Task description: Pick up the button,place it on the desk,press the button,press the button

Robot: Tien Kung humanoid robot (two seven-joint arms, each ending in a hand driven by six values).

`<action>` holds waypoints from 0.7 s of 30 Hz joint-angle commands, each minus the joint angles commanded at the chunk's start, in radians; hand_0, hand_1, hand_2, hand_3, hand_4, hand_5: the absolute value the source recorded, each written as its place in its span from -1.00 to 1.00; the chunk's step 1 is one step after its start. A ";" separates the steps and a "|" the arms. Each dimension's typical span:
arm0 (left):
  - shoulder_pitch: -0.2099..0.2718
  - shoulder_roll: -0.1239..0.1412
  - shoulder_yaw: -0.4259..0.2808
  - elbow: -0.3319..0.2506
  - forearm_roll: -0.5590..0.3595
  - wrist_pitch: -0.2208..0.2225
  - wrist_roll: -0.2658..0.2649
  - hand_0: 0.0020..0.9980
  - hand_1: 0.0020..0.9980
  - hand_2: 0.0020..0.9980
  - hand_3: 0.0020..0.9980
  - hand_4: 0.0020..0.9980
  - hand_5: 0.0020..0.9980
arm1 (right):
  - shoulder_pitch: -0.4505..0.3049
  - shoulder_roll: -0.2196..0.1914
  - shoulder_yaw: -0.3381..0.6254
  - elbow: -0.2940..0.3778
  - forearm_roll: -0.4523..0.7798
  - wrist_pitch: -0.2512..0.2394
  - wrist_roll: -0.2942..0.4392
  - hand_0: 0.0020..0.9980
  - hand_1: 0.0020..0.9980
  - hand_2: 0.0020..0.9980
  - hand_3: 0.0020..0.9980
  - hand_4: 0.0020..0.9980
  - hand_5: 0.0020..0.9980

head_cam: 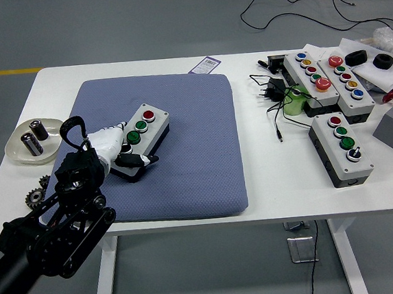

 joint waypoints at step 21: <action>-0.023 0.009 0.000 0.045 0.039 -0.023 0.000 -0.52 -0.37 -0.31 0.00 0.14 -0.97 | 0.002 -0.002 -0.003 0.000 0.013 -0.001 -0.001 0.35 0.29 0.38 0.27 -0.38 -0.62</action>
